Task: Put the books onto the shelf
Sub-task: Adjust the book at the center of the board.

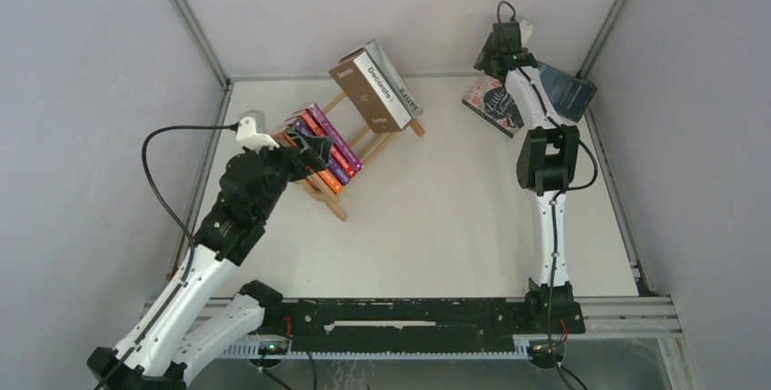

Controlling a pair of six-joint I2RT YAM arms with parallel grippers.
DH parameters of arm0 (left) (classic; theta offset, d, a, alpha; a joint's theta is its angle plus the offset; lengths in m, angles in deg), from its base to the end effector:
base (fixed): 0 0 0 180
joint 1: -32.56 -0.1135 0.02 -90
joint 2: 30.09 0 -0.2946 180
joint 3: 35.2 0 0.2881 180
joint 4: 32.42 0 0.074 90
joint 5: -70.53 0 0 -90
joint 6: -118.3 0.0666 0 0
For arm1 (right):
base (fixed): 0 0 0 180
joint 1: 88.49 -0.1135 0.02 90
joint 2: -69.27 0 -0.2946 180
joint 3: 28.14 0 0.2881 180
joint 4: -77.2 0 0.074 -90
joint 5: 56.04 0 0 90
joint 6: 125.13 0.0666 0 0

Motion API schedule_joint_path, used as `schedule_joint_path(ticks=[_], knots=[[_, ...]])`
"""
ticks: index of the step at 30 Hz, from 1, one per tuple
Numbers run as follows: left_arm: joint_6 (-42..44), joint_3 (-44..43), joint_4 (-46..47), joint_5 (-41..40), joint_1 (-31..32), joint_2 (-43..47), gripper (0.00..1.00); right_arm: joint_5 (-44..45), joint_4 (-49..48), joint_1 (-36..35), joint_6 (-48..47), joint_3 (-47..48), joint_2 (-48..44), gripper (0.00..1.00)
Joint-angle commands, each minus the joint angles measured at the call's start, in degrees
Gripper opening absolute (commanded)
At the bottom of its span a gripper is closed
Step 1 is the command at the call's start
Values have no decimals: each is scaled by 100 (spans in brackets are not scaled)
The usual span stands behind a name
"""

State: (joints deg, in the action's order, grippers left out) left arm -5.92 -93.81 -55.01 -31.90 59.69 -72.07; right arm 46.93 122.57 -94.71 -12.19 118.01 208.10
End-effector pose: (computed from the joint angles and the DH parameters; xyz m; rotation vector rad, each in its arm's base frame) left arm 0.1982 -0.0854 0.3786 -0.2720 1.6892 -0.6232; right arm 0.6348 0.0541 0.2585 0.4428 2.1705 0.0279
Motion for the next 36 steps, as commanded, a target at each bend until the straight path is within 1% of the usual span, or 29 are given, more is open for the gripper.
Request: schedule_joint_path(ticks=[1, 4, 8, 13, 18, 22, 28, 36], knots=[[236, -32, 387, 374, 20, -43, 100, -120, -120, 313, 395, 682, 232, 68], [203, 22, 360, 359, 20, -47, 100, -116, -251, 459, 706, 810, 427, 64], [153, -35, 331, 368, 20, -147, 100, -192, 88, 650, 1167, 1298, 832, 62], [223, -298, 305, 412, 11, -421, 100, -111, 384, 882, 1374, 1402, 1021, 60], [326, -513, 292, 424, -46, -636, 100, -223, 803, 1036, 1451, 1607, 1179, 58], [266, -543, 313, 577, -259, -729, 100, -204, 1029, 1125, 1452, 1624, 1225, 57], [169, -491, 452, 845, -566, -822, 100, -275, 1209, 1247, 1468, 1760, 1409, 56], [144, -528, 524, 1087, -797, -988, 100, -620, 1486, 1316, 1534, 1858, 1660, 53]])
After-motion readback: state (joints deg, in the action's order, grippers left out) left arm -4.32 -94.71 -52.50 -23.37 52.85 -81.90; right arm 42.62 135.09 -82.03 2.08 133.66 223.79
